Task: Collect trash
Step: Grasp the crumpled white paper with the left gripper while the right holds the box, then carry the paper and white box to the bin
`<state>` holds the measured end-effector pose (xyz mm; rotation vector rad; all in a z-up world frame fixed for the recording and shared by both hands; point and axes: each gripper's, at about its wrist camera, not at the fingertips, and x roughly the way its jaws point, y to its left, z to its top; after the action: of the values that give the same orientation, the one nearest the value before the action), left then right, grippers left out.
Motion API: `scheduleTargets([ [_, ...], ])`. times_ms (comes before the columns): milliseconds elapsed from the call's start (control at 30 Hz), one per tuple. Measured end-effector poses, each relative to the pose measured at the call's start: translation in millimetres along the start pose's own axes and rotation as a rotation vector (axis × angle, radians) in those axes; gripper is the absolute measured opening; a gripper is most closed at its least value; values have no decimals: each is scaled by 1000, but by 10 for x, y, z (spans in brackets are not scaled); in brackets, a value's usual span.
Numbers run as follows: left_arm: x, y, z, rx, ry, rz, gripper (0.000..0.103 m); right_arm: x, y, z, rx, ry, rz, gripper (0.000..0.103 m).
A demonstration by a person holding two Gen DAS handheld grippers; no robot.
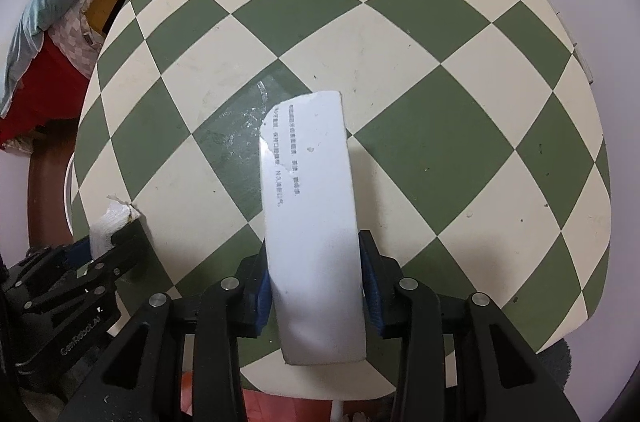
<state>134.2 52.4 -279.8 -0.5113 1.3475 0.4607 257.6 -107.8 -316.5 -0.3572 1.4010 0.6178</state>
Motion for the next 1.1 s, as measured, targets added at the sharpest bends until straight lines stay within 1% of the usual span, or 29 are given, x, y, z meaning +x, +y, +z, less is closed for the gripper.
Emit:
scheduleTargets([
  [133,-27,47,-27,5,-13,-16,38,-13,5,-31,-11,-12,-15,38],
  [233,-94,116,-7,6,-30,-24,38,-9,28,-8,-2,-15,-8,38],
  [467,-561,220,123,7,-142,-30,38,-259,180,72,-6,-73,30,37],
  [667,-1111,529,277,-20,-260,-31,38,-678,563,250,-54,-156,89,37],
  [733,-1275,667,344,-38,-294,-30,38,-820,769,355,-79,-184,118,37],
  [867,-1663,1108,402,-85,-366,-17,38,-1080,1259,550,-142,-232,182,37],
  [1000,-1954,1630,396,-144,-411,-8,38,-1243,1940,702,-224,-254,266,37],
  [1067,-2047,1917,365,-180,-421,-6,38,-1260,2261,735,-255,-253,302,37],
  [1100,-2071,2070,343,-198,-423,-1,38,-1242,2485,764,-280,-247,321,37],
])
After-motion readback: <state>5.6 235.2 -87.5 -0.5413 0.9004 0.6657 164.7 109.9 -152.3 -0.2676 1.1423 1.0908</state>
